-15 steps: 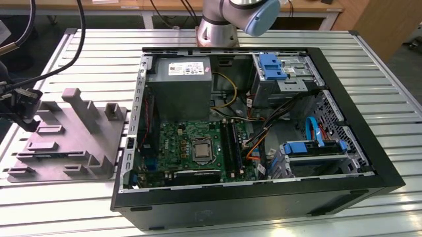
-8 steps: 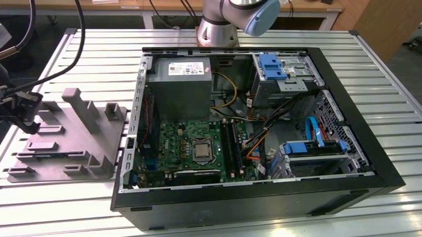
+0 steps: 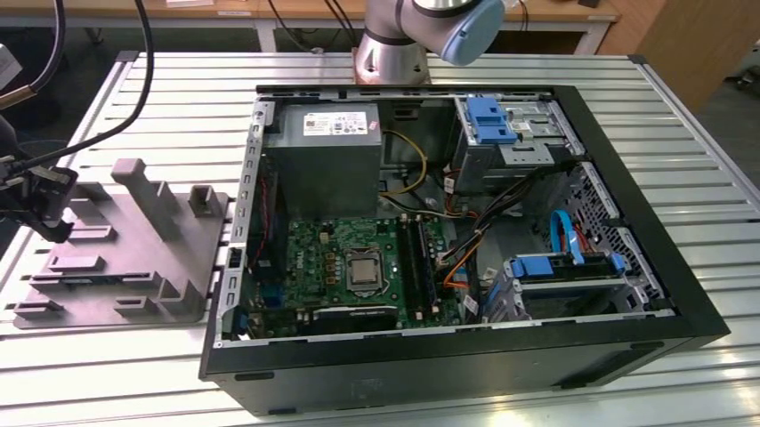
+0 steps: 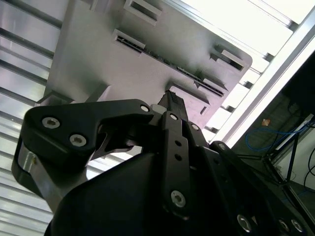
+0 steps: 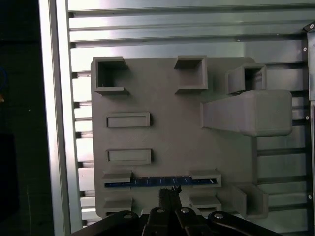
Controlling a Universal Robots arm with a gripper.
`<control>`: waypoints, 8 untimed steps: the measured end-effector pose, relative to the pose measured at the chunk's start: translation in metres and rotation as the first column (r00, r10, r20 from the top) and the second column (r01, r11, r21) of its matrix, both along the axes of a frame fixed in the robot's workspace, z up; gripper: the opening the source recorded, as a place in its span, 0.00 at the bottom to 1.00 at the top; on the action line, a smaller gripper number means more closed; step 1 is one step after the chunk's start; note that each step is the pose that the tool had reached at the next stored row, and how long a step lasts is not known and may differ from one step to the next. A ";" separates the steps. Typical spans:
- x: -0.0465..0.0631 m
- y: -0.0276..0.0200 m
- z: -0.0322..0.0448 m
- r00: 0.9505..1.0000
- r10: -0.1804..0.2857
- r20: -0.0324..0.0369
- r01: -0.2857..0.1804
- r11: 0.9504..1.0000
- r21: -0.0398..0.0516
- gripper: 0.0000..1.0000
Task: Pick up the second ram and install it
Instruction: 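Pick up the second ram and move it above second insertion slot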
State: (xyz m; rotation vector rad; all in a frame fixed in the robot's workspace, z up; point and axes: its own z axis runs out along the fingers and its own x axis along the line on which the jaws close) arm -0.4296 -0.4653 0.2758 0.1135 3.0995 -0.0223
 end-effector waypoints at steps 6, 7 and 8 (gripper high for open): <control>0.000 0.0000 -0.0001 1.000 0.000 0.000 0.000 1.000 0.000 0.10; 0.000 0.0000 -0.0001 1.000 0.000 0.000 0.000 1.000 0.000 0.10; 0.000 0.0000 -0.0002 1.000 0.001 0.000 -0.001 1.000 0.000 0.10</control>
